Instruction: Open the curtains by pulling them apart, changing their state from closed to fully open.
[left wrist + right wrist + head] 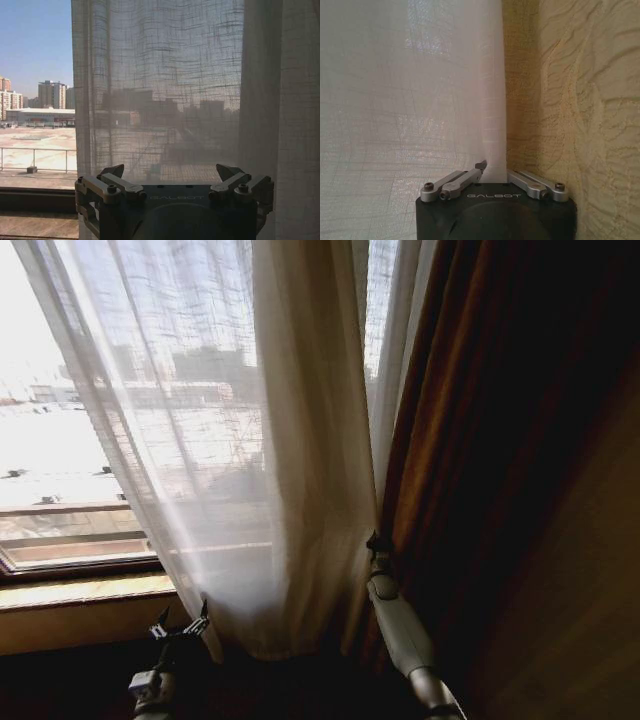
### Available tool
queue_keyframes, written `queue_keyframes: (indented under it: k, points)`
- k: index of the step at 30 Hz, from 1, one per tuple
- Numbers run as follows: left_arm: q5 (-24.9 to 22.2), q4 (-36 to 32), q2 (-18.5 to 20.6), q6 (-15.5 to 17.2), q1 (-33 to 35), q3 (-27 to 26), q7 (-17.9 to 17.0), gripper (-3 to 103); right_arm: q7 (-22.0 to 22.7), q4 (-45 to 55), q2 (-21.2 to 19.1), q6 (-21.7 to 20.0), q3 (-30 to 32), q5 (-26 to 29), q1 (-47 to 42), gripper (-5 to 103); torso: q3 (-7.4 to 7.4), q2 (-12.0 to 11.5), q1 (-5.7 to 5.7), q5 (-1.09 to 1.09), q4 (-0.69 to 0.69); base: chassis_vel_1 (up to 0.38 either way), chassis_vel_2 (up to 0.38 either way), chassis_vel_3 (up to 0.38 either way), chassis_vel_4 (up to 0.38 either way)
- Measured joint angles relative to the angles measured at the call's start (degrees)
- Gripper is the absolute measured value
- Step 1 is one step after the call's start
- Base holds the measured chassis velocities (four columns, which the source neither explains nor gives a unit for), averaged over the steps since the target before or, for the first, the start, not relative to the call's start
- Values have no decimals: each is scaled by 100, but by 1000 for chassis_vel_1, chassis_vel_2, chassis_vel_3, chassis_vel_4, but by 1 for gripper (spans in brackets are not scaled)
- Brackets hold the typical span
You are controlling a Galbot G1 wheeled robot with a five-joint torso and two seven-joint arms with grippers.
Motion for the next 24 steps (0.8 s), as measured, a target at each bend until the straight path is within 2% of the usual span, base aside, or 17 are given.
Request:
queue_keyframes:
  k: [4,7,9,11,12,14,16,17,21,24]
  points:
    - [0,0,0,0,0,0,0,100,5,159,-30,-39,-41,39,-112,0,0,0,0,0,-1,0,0,0,0]
    - [0,0,0,0,0,0,0,100,-183,436,-43,-70,-255,292,-249,0,0,0,0,-1,0,0,0,0,0]
    - [0,0,0,0,0,0,0,100,-434,843,-64,-136,-593,752,-450,-3,0,0,0,0,1,0,0,0,0]
    - [0,0,0,0,0,0,1,100,-688,1324,-113,-271,-916,1204,-696,7,0,0,0,-1,2,0,0,0,0]
    - [0,0,0,0,0,0,1,100,-688,1324,-113,-271,-916,1204,-696,7,0,0,0,-1,2,0,0,0,0]
    - [0,0,0,0,0,0,0,100,-843,1710,-206,-407,-1136,1508,-938,18,0,0,0,-1,2,0,0,0,0]
    - [0,0,0,0,0,-1,0,100,-880,1858,-255,-469,-1200,1611,-1038,18,-1,0,0,-1,2,0,0,0,0]
    - [0,0,0,0,0,0,0,100,-959,2193,-372,-653,-1307,1820,-1288,23,0,0,0,-1,1,0,0,0,0]
    - [0,0,0,0,0,0,1,100,-1178,2898,-680,-885,-1348,2072,-1931,45,-1,0,-1,0,-1,0,0,0,0]
    - [0,0,0,0,0,0,1,100,-1318,3092,-760,-855,-1292,2141,-2125,50,-1,0,-1,0,0,0,0,0,0]
